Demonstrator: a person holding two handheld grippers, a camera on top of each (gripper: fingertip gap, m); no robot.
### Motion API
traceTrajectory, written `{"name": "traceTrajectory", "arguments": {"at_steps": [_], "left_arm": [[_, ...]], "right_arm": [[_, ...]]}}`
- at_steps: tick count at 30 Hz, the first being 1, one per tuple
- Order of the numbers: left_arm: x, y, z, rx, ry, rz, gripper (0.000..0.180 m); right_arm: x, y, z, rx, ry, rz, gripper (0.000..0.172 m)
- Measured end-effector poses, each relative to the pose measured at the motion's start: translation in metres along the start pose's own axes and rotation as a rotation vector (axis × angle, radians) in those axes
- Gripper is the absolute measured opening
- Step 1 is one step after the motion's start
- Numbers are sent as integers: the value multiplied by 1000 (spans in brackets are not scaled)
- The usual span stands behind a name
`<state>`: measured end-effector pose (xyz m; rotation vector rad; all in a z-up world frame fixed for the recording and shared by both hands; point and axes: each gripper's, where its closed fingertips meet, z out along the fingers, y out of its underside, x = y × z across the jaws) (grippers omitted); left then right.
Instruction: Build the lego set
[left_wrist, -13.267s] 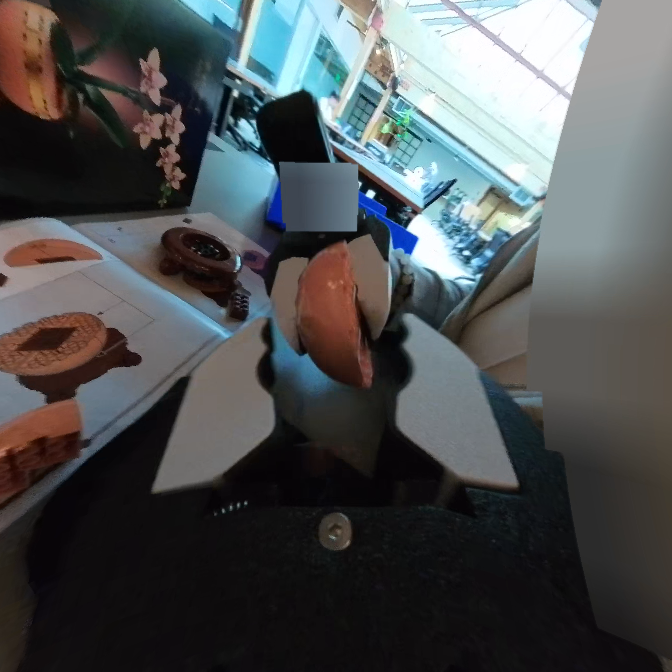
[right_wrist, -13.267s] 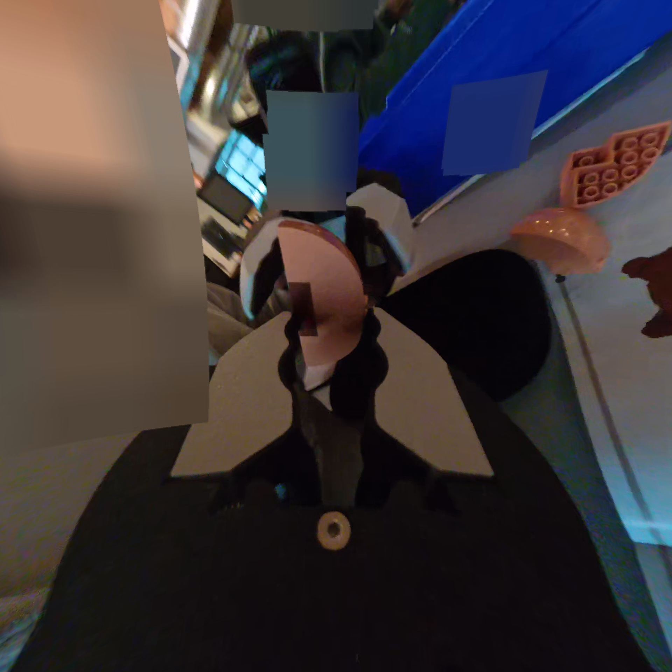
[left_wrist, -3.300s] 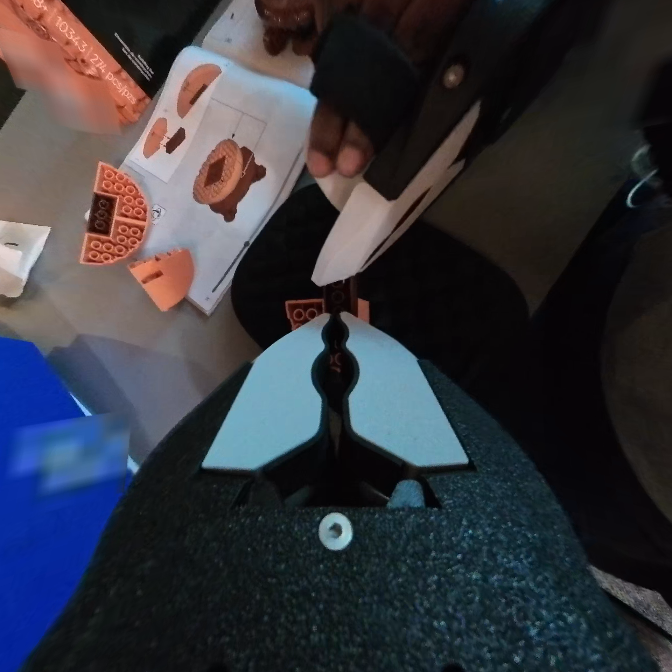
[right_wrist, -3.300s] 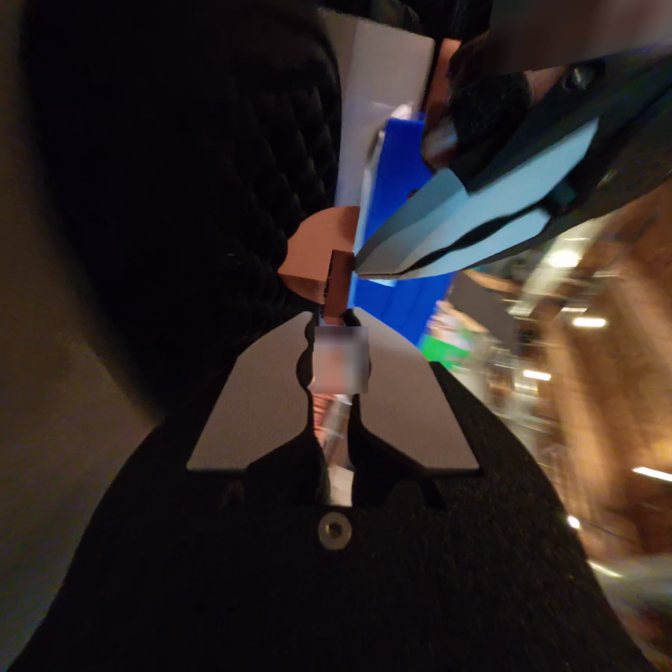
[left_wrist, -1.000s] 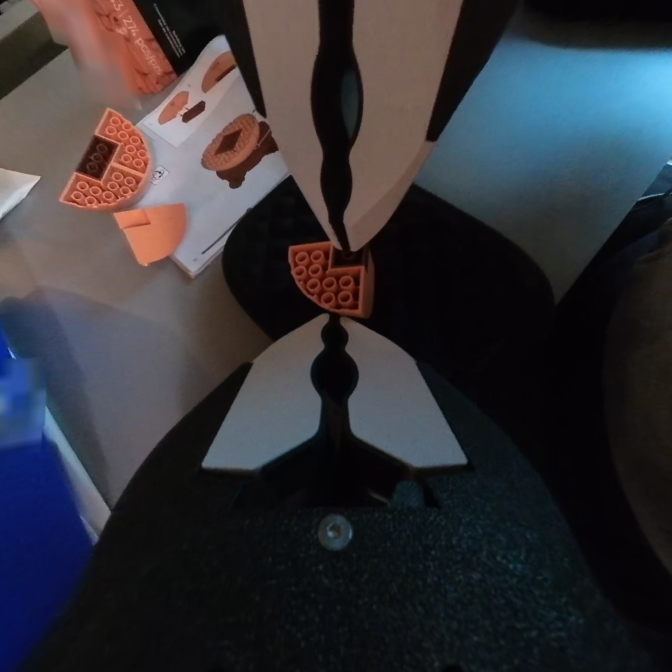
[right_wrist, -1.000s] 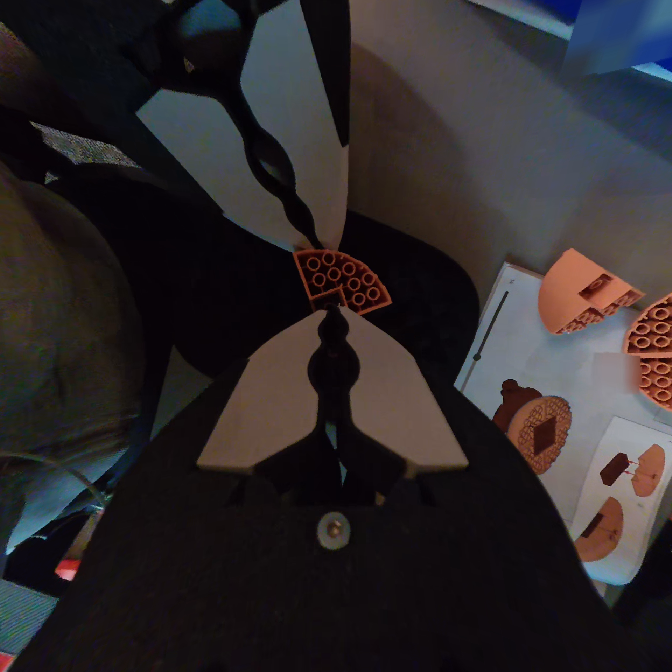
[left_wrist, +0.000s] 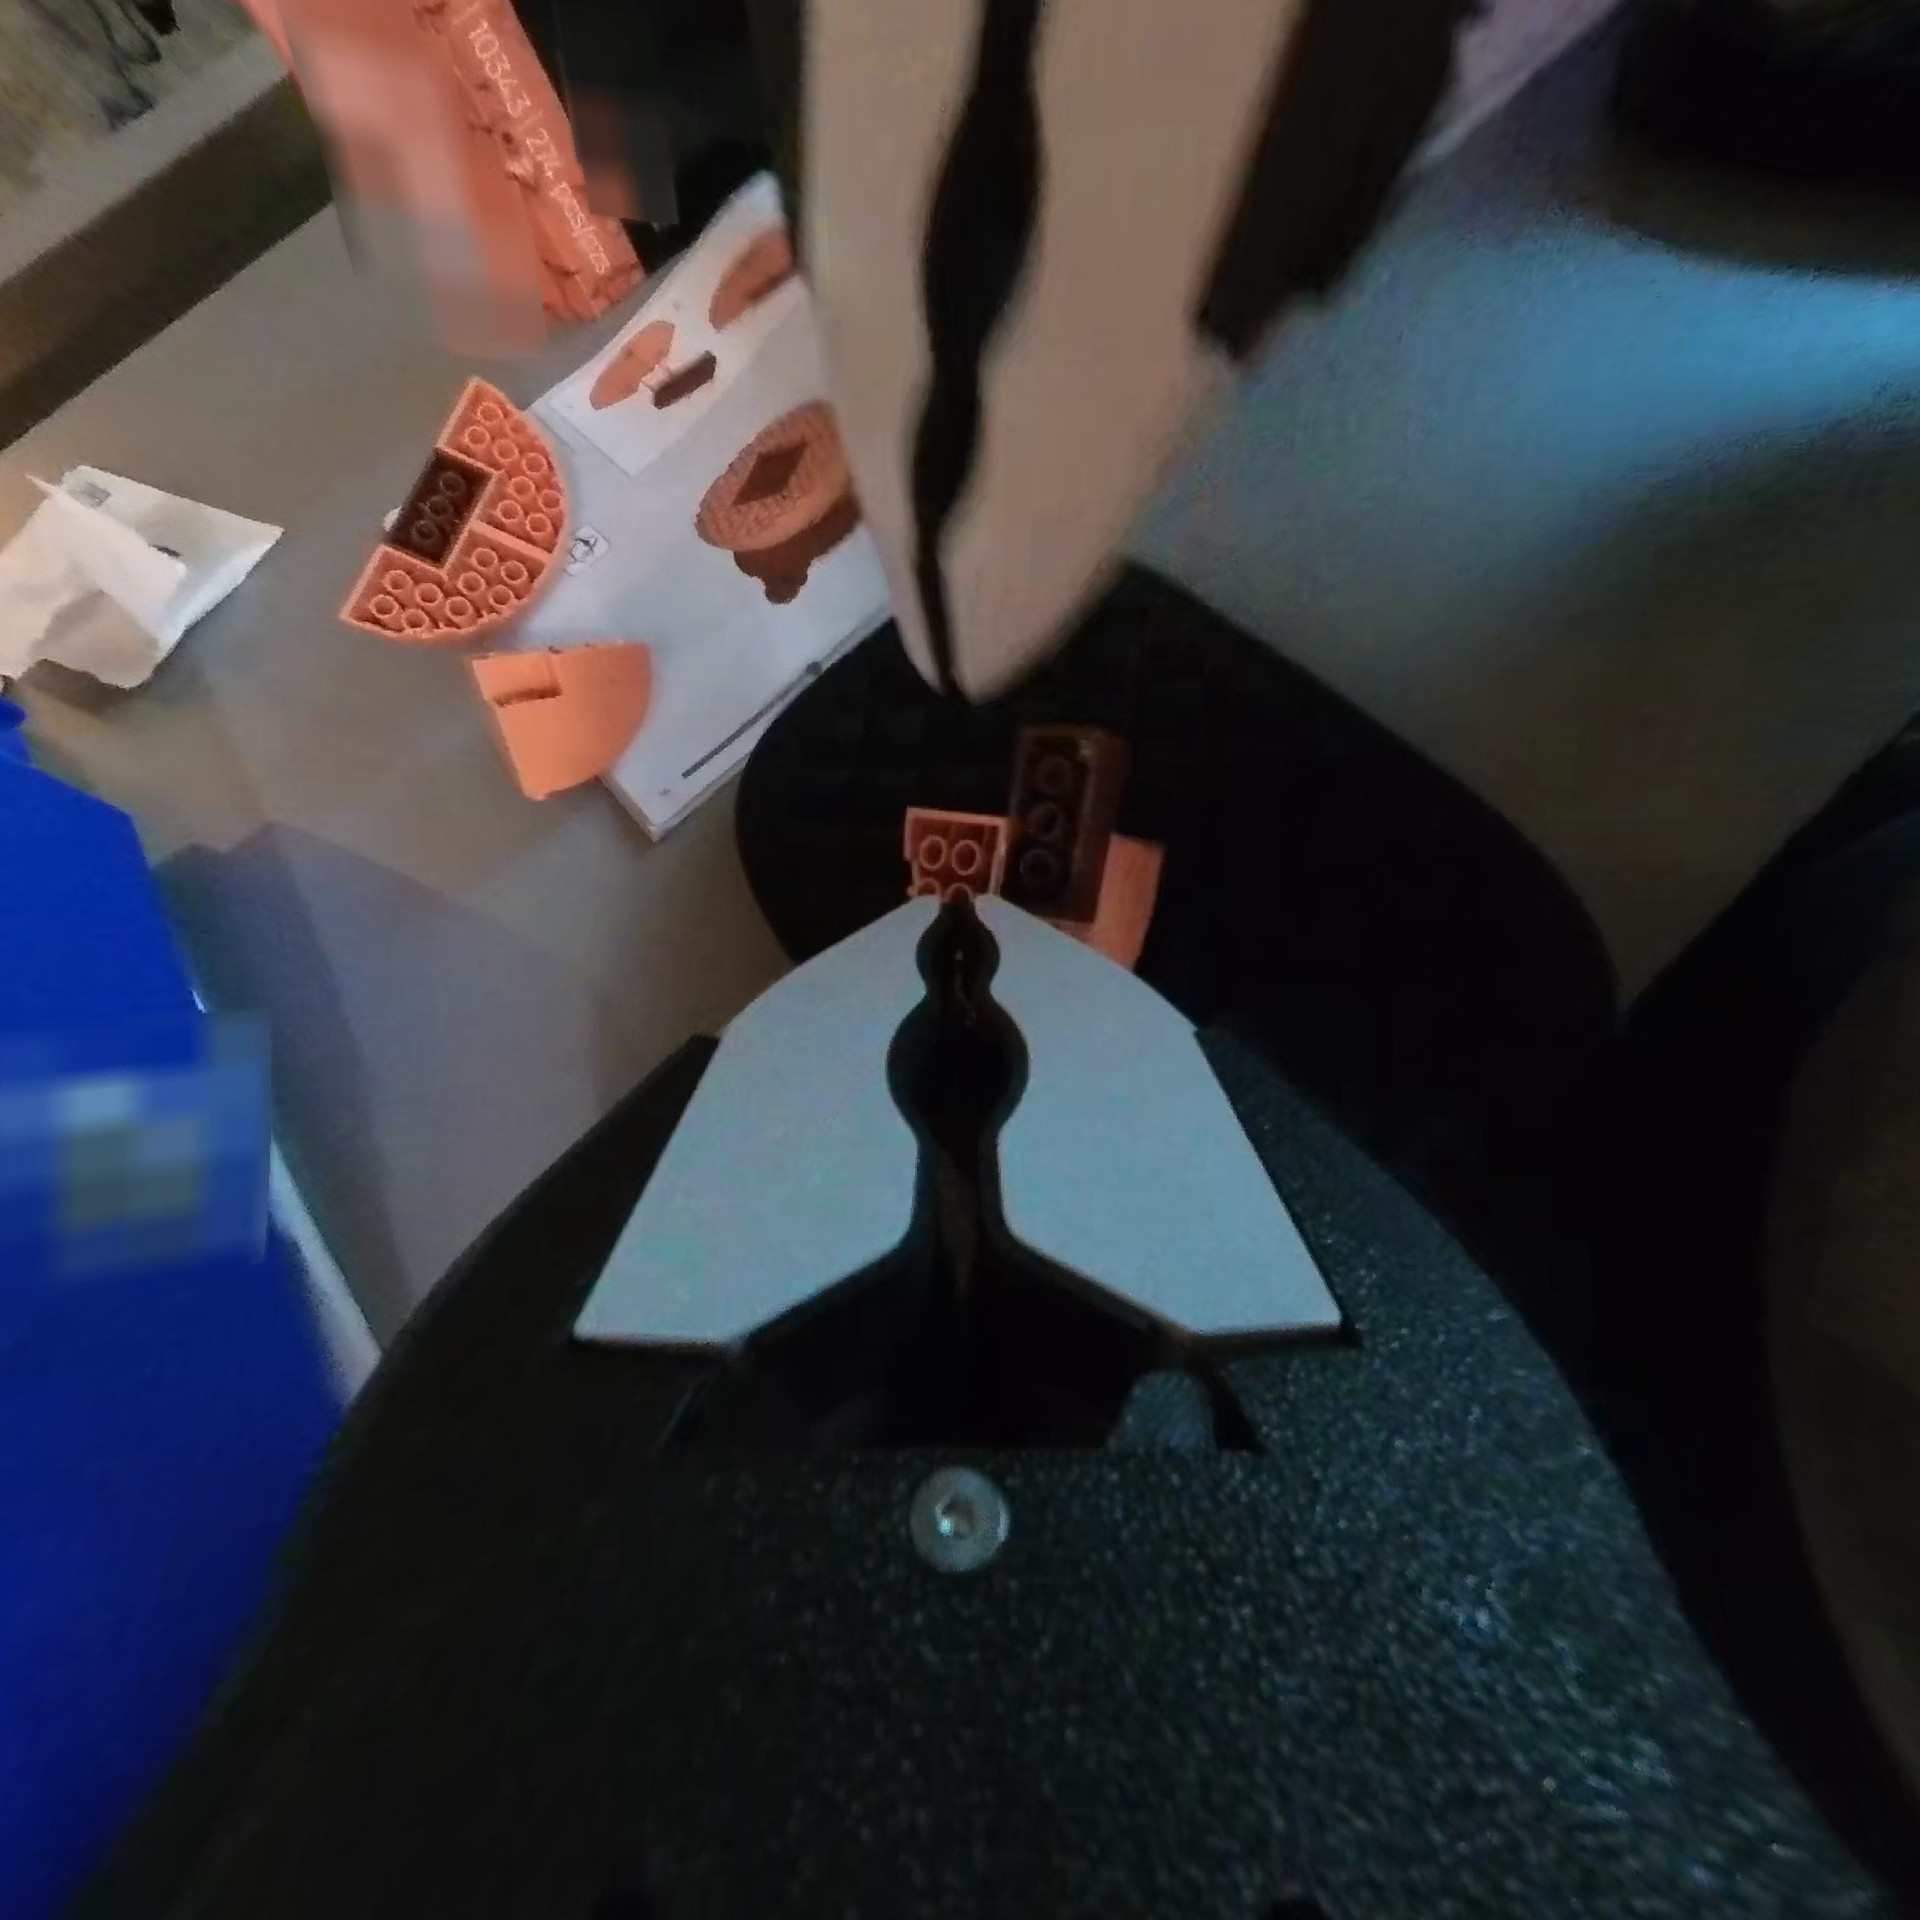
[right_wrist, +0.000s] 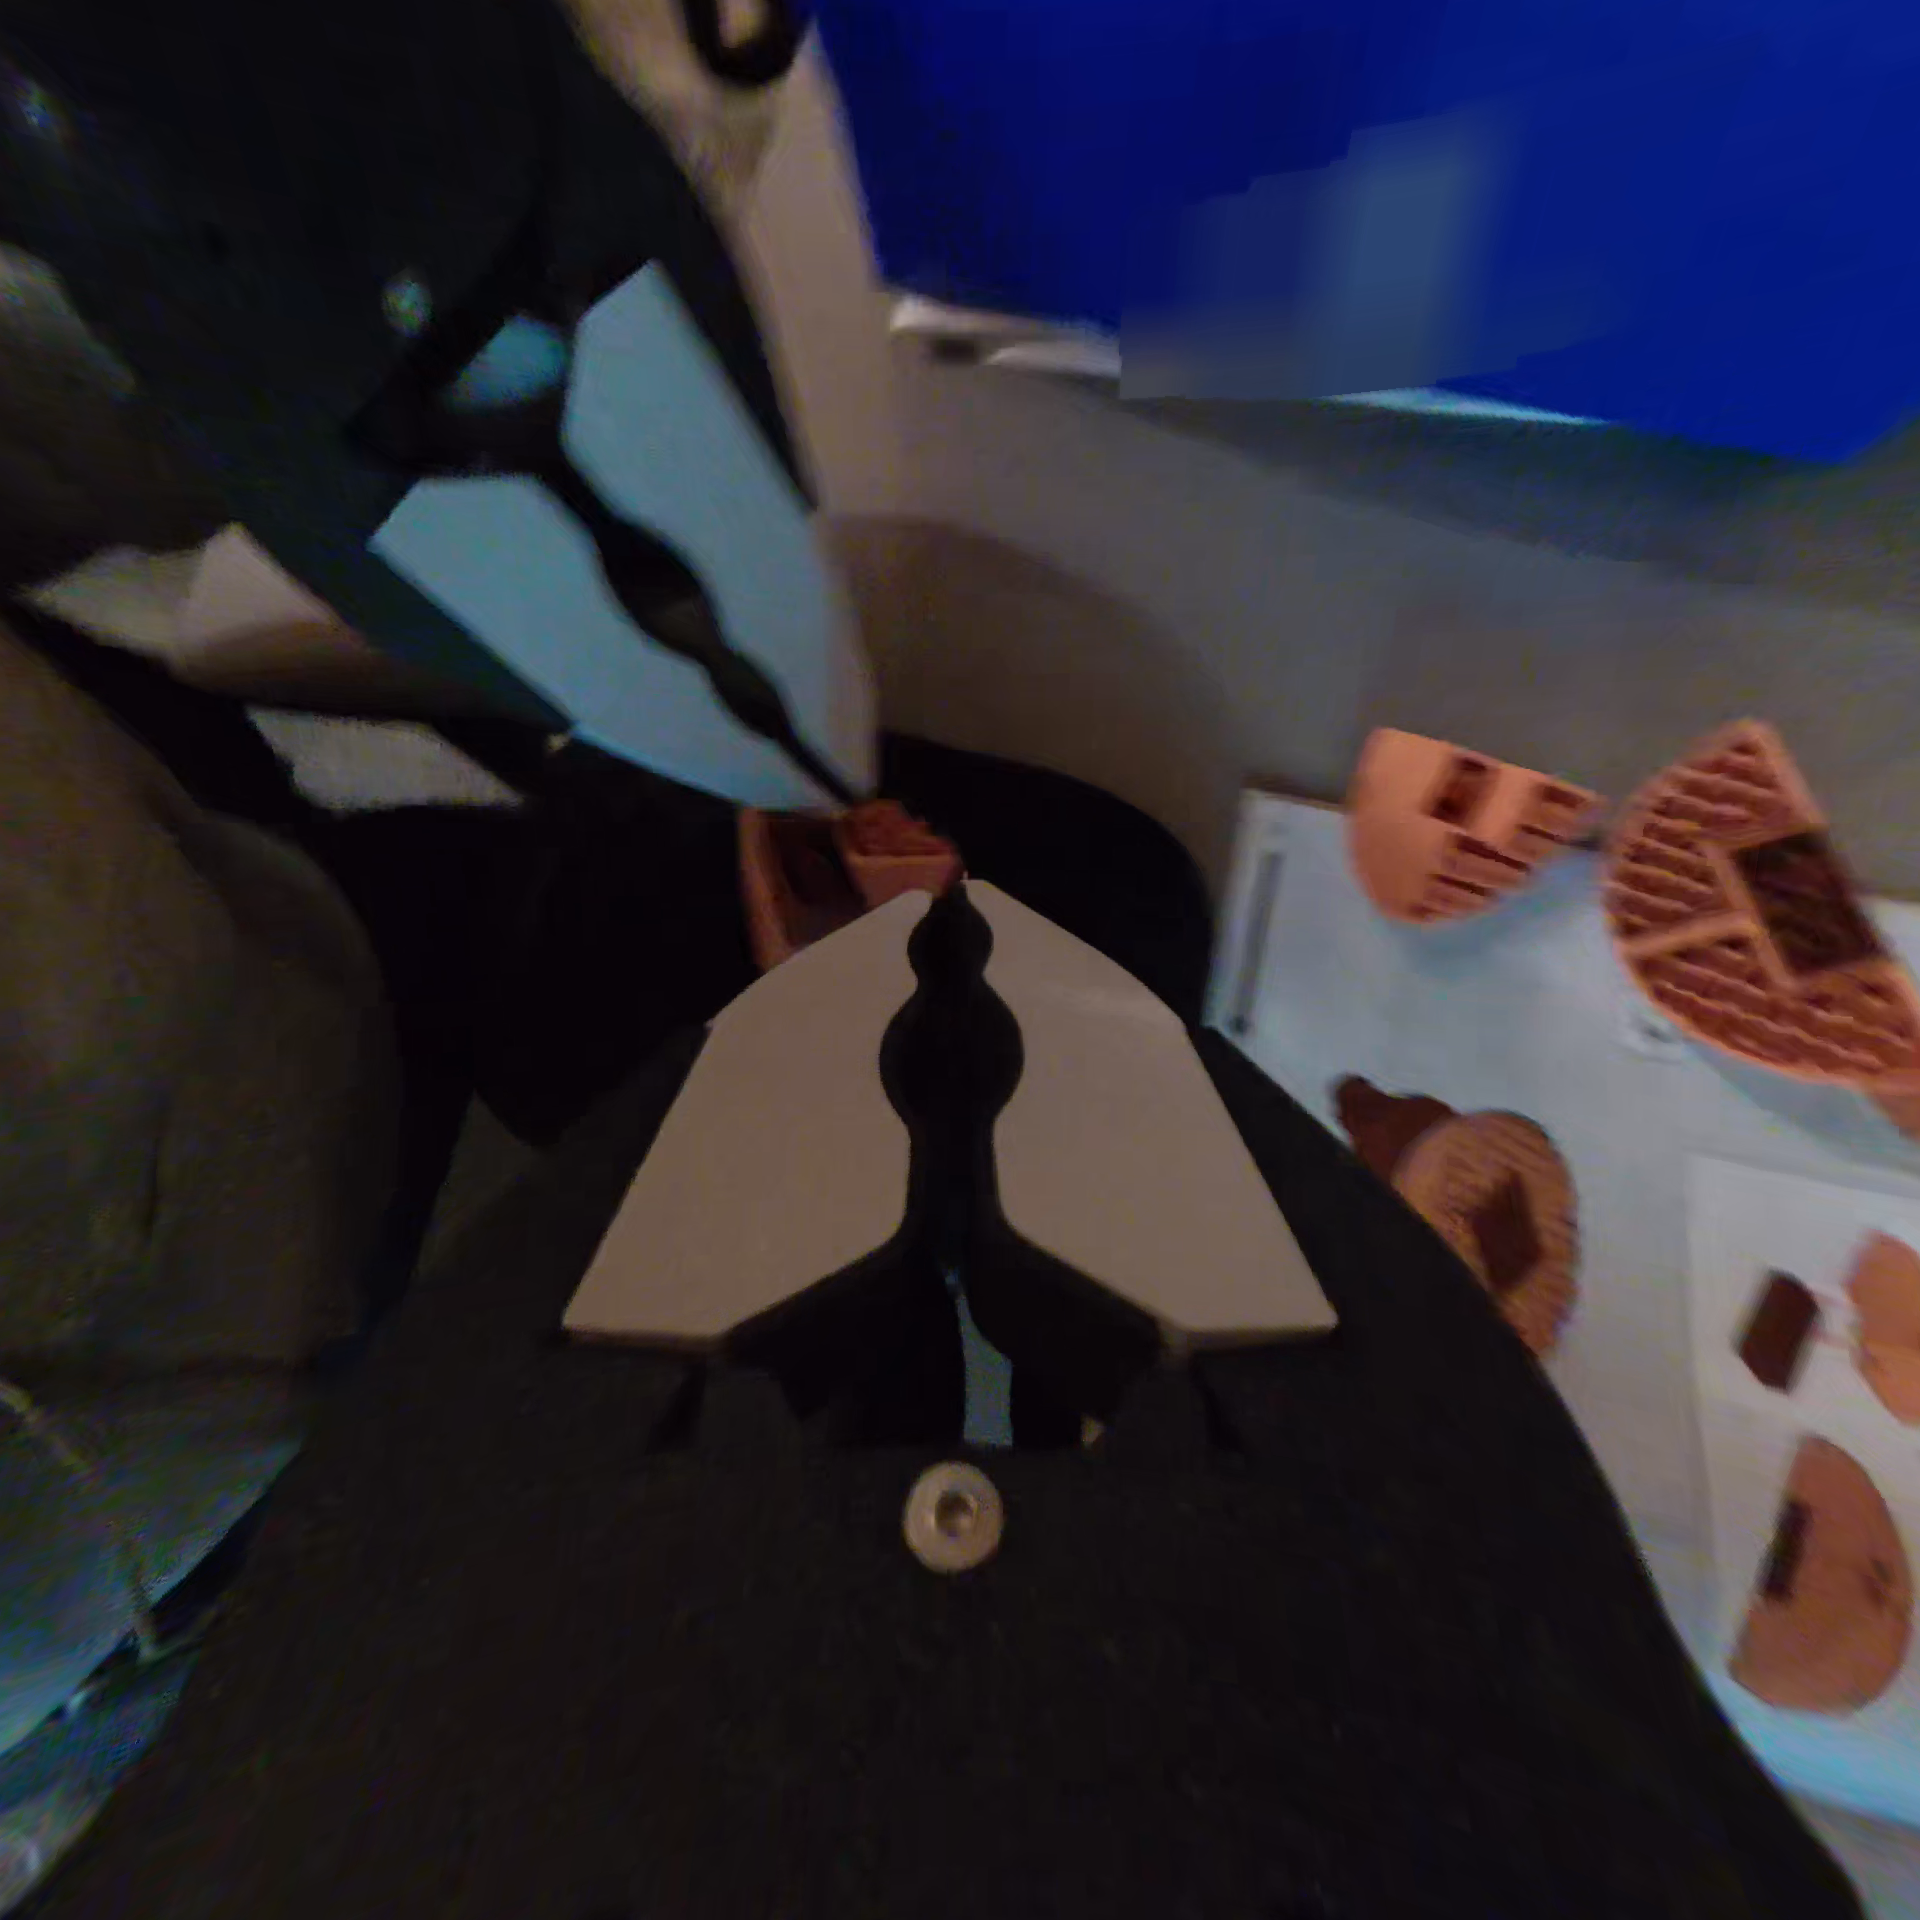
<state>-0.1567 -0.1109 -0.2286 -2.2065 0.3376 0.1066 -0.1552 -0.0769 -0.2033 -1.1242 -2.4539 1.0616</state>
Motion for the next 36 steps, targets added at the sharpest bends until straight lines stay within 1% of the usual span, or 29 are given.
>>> {"name": "traceTrajectory", "arguments": {"at_steps": [2, 3, 4, 6, 8, 9, 11, 13, 14, 18, 21, 22, 24, 27, 30, 32, 33, 35, 36], "left_arm": [[1, 5, 3, -31, -2, 19, 2], [2, 9, 5, -53, 2, 28, 2], [2, 13, 6, -77, -5, 41, 2], [-2, 16, 5, -89, -29, 55, 2], [-2, 13, 2, -57, -18, 25, 3], [-3, 10, 0, -32, -13, 7, 3], [-6, 6, -4, 11, -21, -16, 4], [-12, 3, -8, 41, -53, -22, 5], [-15, 2, -10, 51, -72, -22, 5], [-22, 0, -17, 96, -103, -33, 5], [-29, -1, -20, 130, -133, -43, 6], [-31, -1, -20, 138, -134, -49, 6], [-30, -1, -19, 146, -122, -60, 6], [-27, 1, -15, 141, -113, -65, 8], [-20, 7, -10, 120, -82, -96, 9], [-17, 13, -6, 86, -49, -146, 10], [-14, 17, -4, 65, -11, -181, 13], [-4, 22, -1, 34, 91, -252, 25], [2, 22, -1, 35, 154, -288, 29]], "right_arm": [[32, 3, -18, 50, 61, 81, 0], [50, 7, -25, 63, 114, 117, 31], [70, 14, -29, 52, 194, 181, 90], [80, 28, -23, -22, 156, 219, 89], [78, 27, -6, -11, 110, 222, 77], [79, 28, 4, -20, 104, 227, 74], [88, 33, 22, -66, 124, 264, 82], [100, 34, 35, -82, 152, 309, 82], [105, 32, 40, -73, 166, 332, 82], [113, 20, 52, -37, 177, 368, 72], [119, 18, 57, -49, 217, 344, 57], [117, 18, 58, -57, 209, 319, 39], [114, 17, 60, -60, 205, 273, 38], [107, 13, 51, -46, 200, 194, 37], [82, 11, 22, -72, 147, 62, 37], [57, 23, -1, -169, 64, -37, 37], [45, 33, -12, -239, 15, -93, 37], [26, 54, -27, -391, -63, -195, 37], [18, 60, -29, -437, -96, -244, 37]]}}
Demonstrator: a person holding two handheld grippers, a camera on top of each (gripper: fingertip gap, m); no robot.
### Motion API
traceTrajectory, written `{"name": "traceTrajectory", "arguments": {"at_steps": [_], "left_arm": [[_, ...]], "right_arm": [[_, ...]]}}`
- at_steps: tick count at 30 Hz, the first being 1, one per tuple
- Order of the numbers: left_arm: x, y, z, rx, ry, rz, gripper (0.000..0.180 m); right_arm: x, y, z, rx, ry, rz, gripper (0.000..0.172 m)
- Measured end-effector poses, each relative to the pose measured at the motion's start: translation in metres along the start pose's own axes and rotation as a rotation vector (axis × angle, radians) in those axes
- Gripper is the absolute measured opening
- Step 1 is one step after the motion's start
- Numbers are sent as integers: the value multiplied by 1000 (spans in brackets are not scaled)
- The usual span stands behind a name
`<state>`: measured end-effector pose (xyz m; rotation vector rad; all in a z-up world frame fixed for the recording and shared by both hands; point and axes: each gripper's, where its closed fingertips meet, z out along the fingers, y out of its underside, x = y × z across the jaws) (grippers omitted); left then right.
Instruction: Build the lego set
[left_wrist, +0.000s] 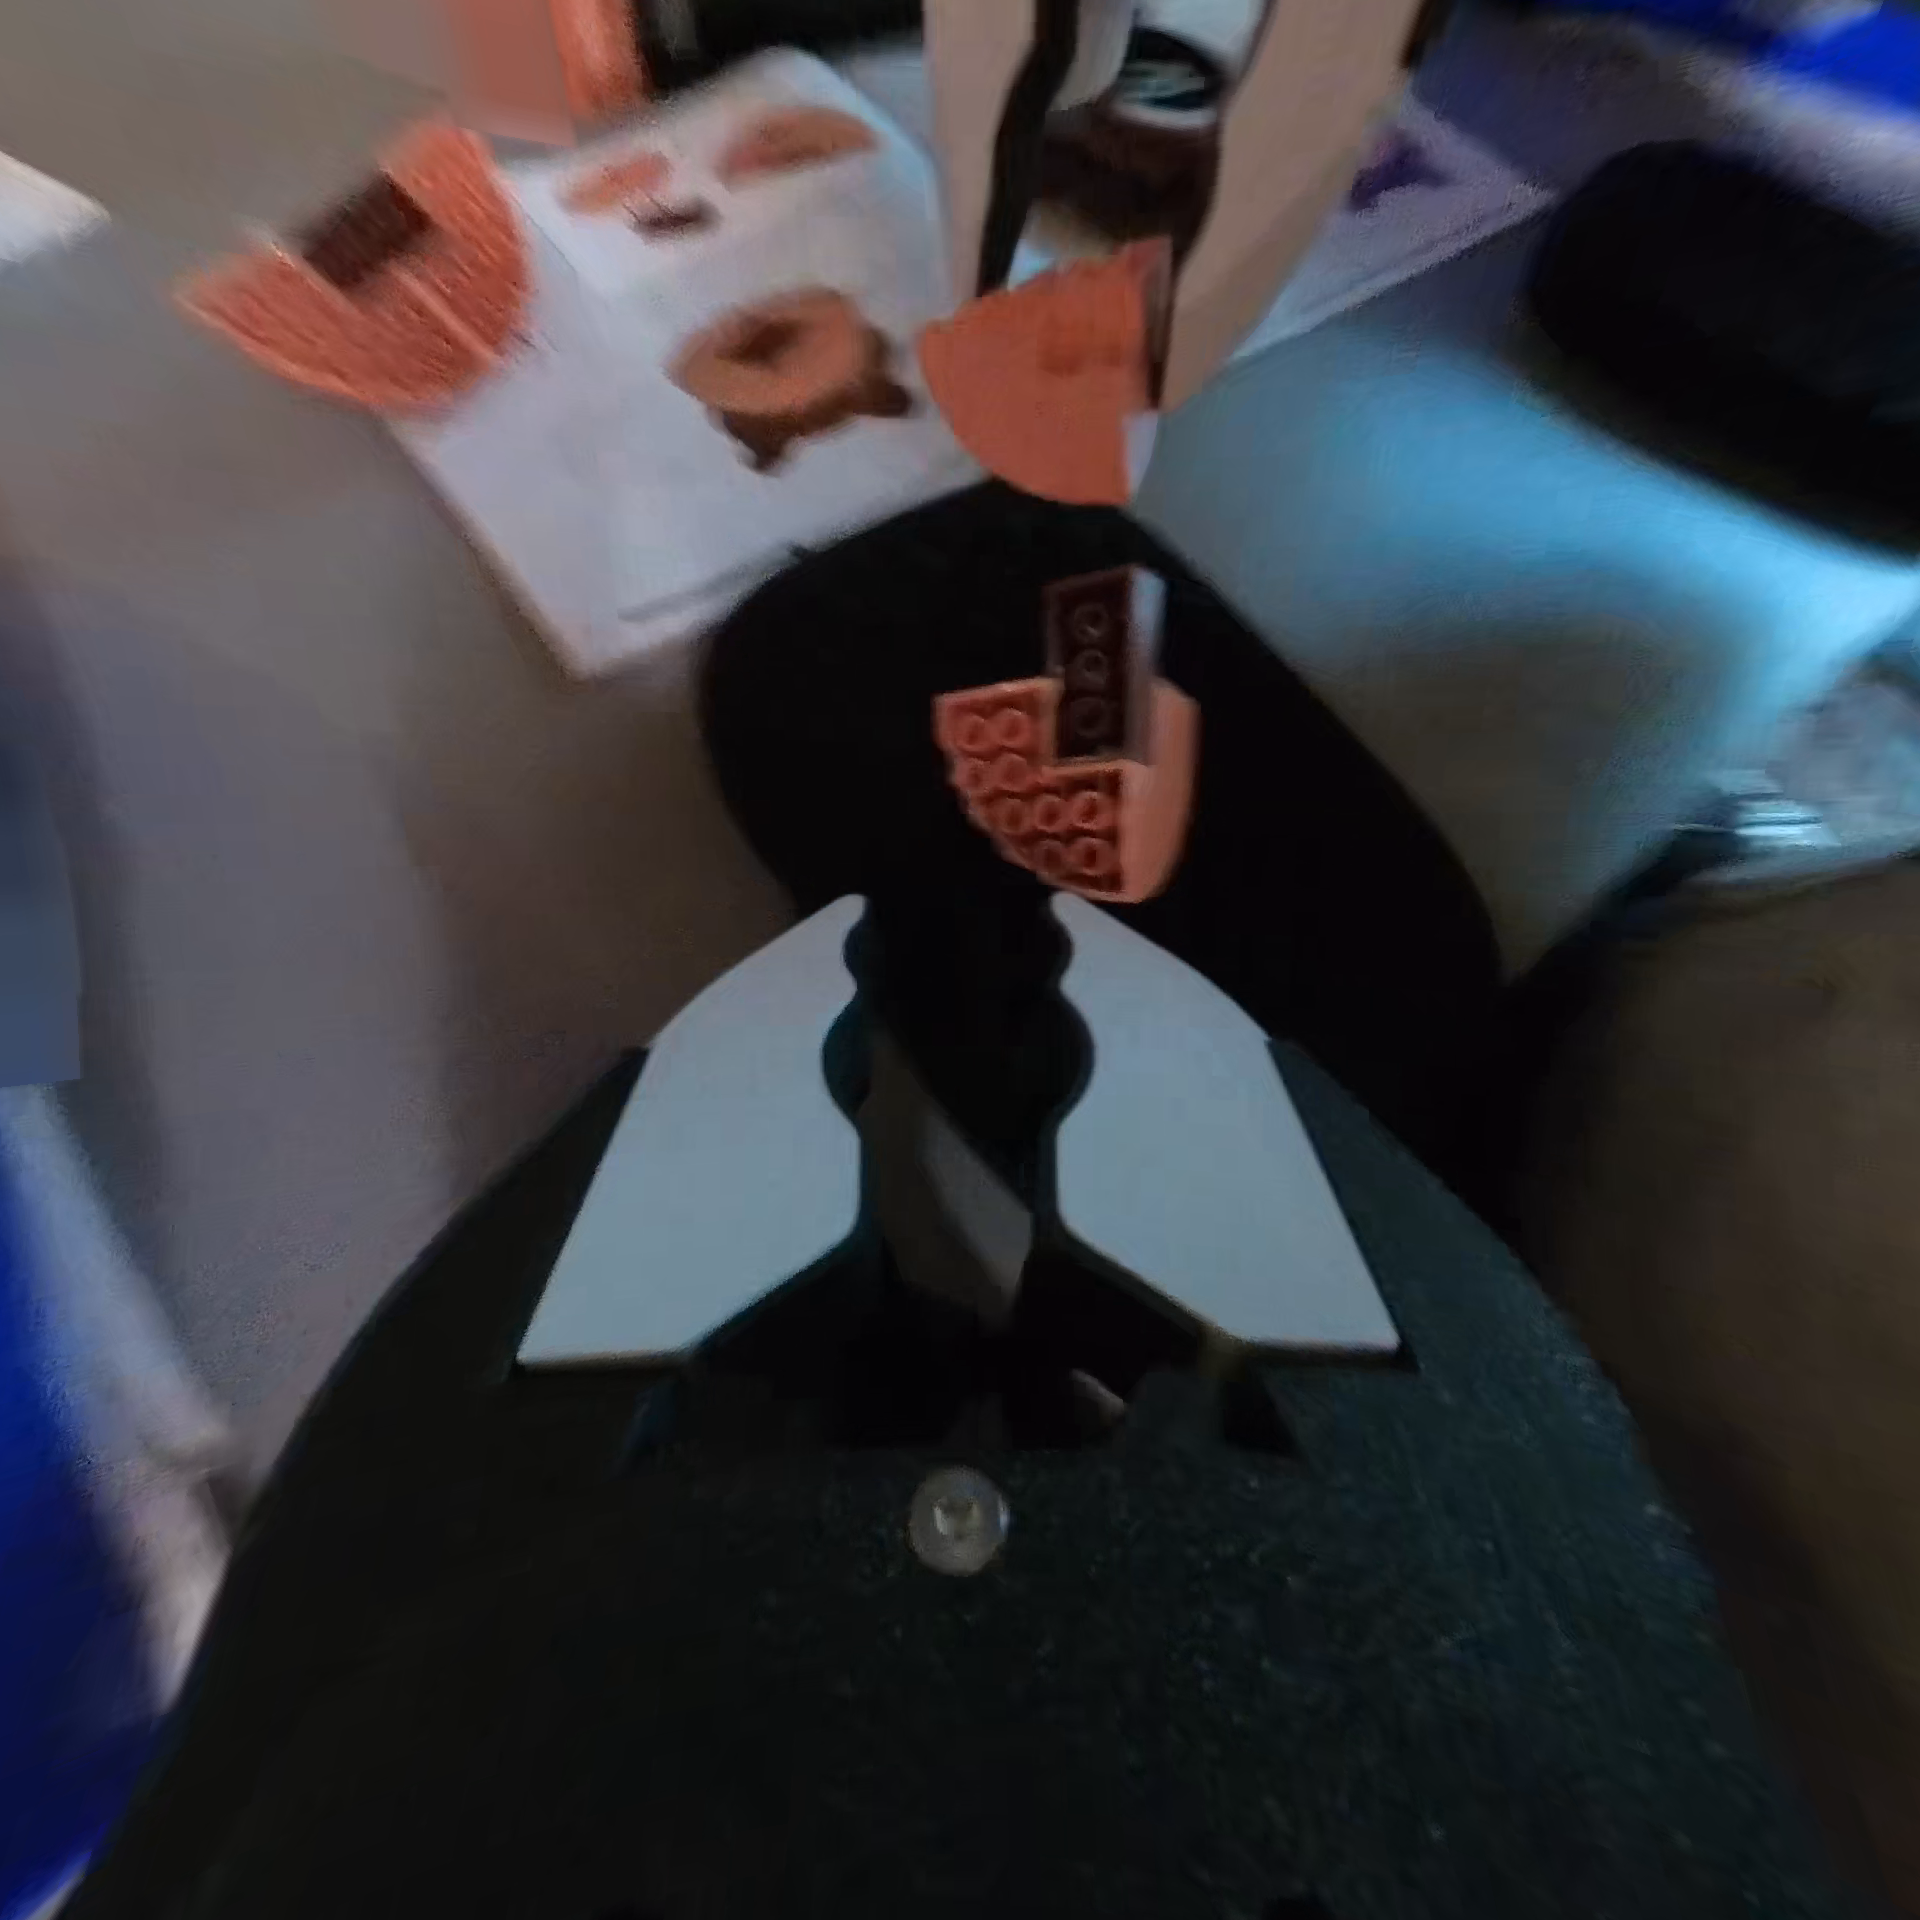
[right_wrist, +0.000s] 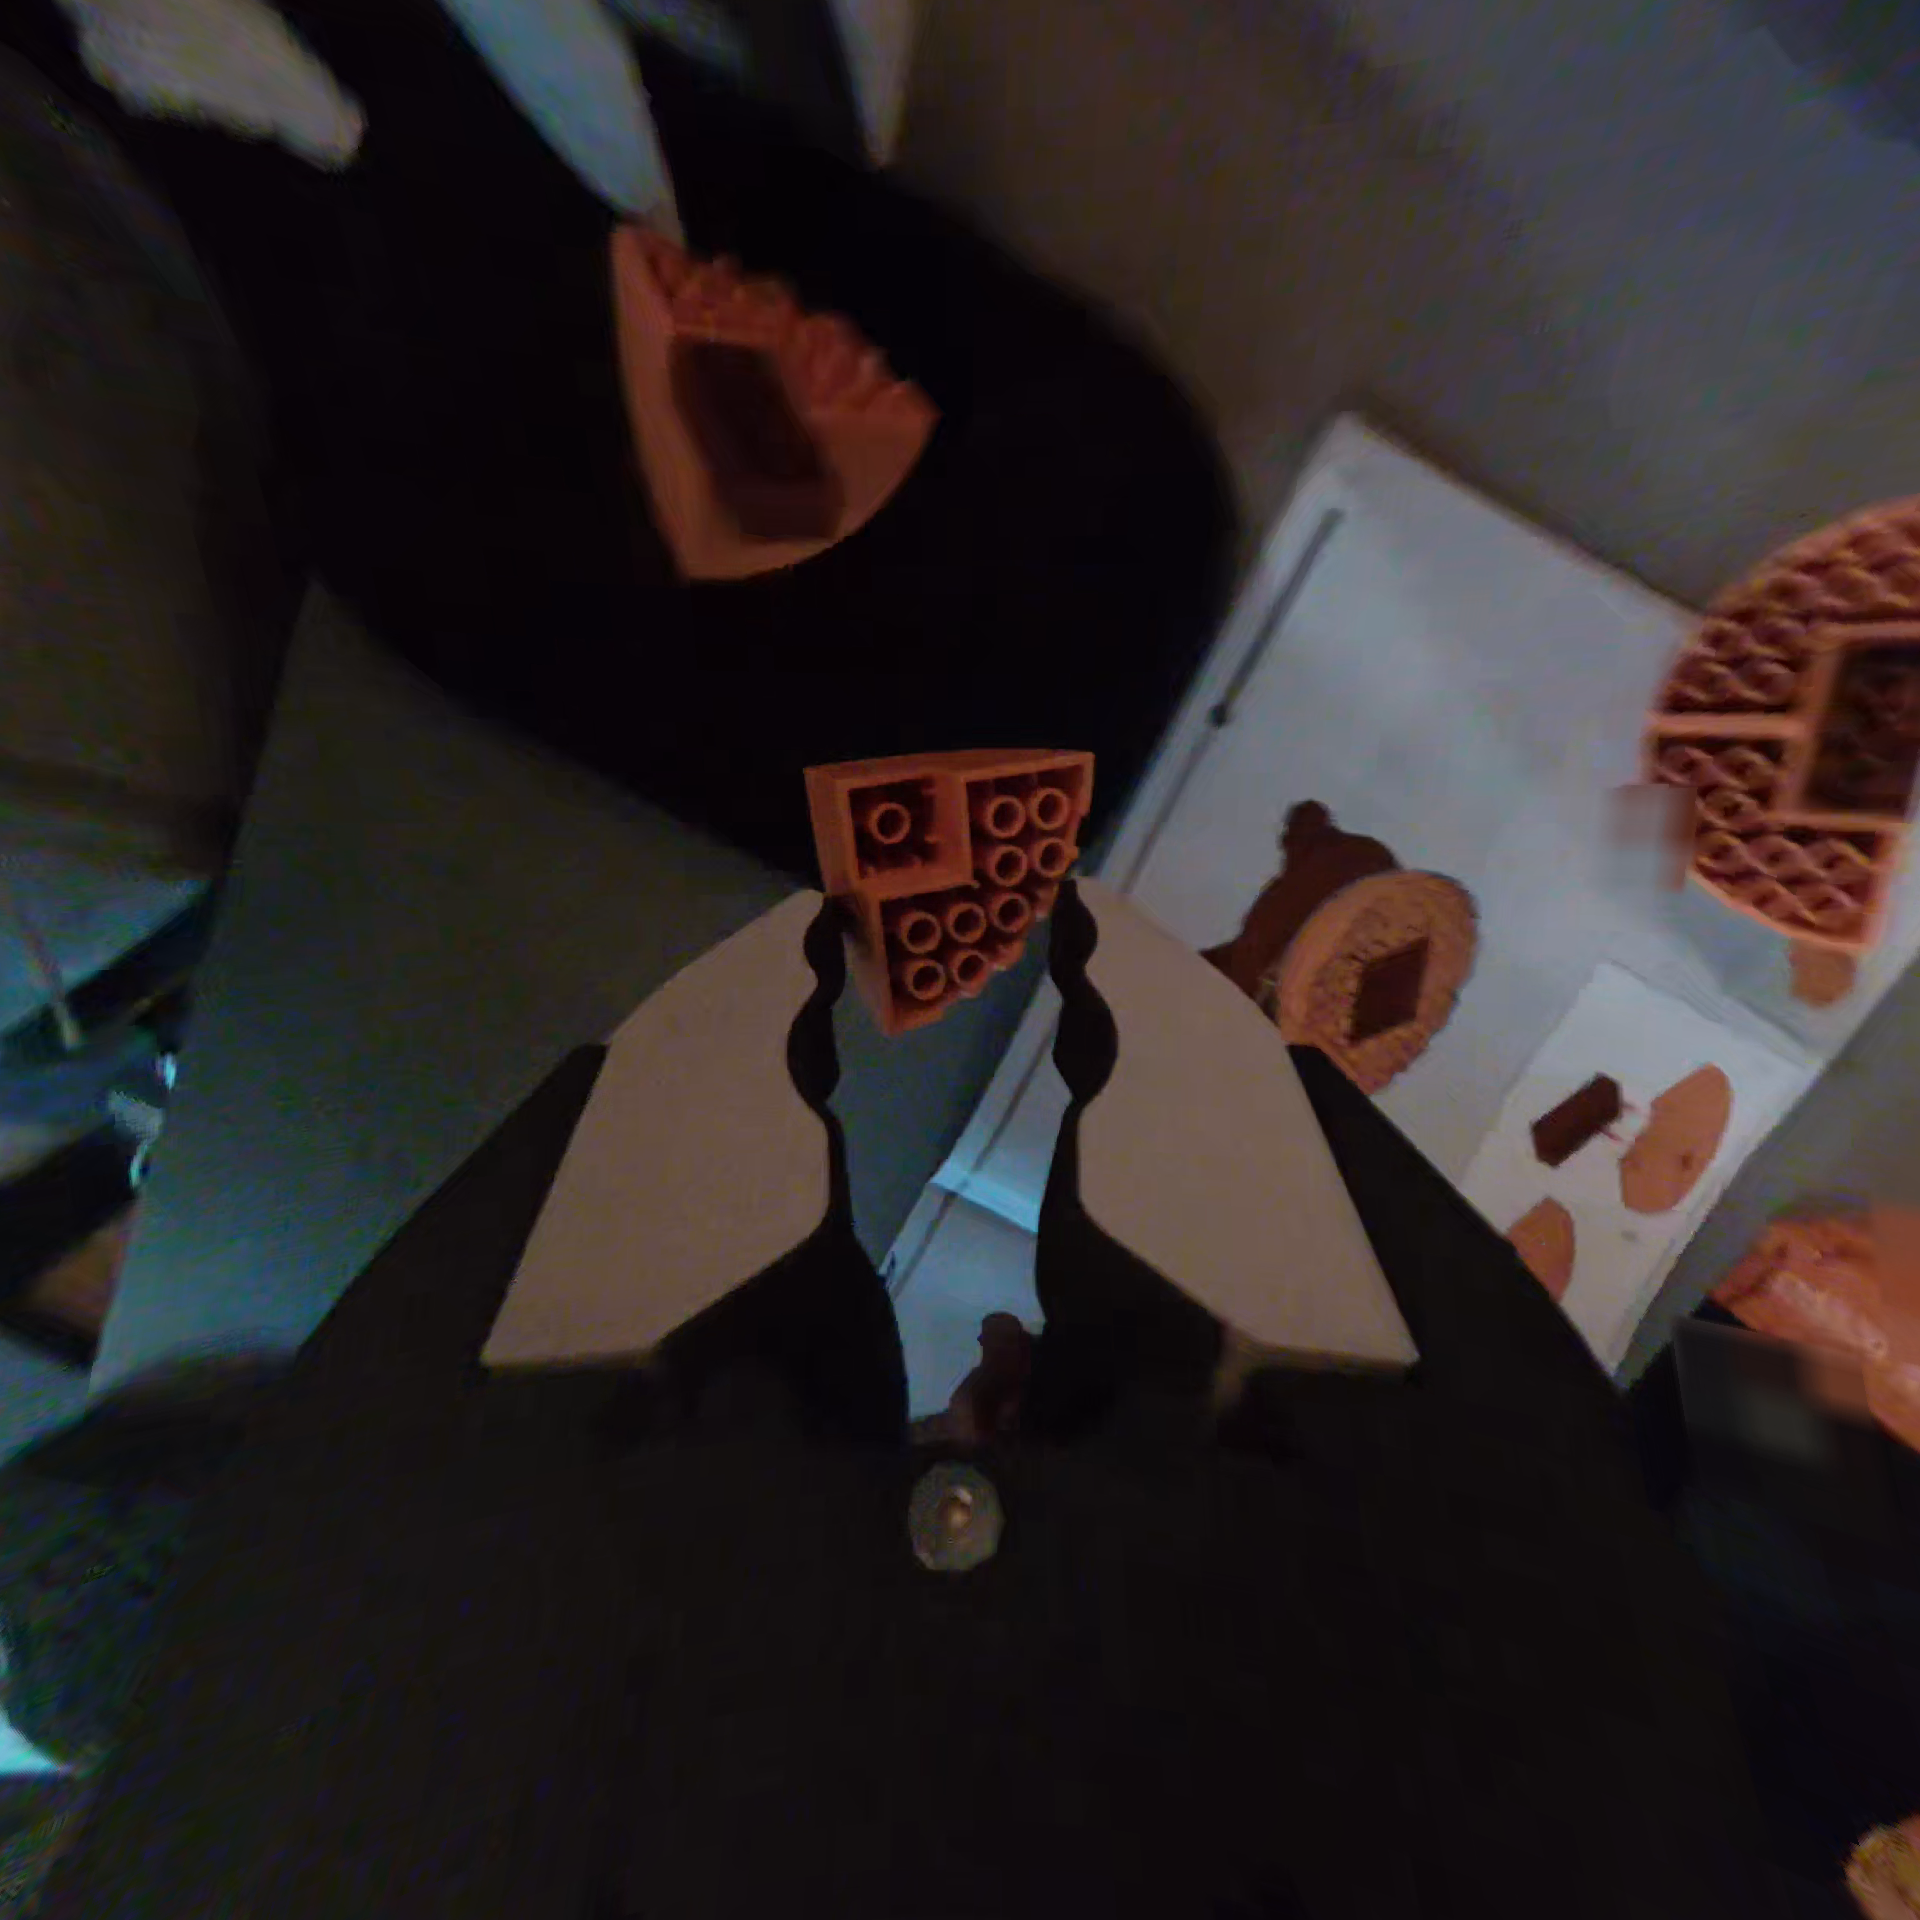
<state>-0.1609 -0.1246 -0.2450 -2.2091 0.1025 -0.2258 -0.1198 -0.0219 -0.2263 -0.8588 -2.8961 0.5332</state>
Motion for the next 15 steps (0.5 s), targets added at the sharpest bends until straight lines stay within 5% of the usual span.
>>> {"name": "traceTrajectory", "arguments": {"at_steps": [4, 15], "left_arm": [[22, -2, 2, -8, 207, -153, 53], [27, -23, 9, -6, 178, -17, 38]], "right_arm": [[-18, -11, 14, -53, -99, -110, 37], [-10, -28, 27, -148, -128, -345, 38]]}}
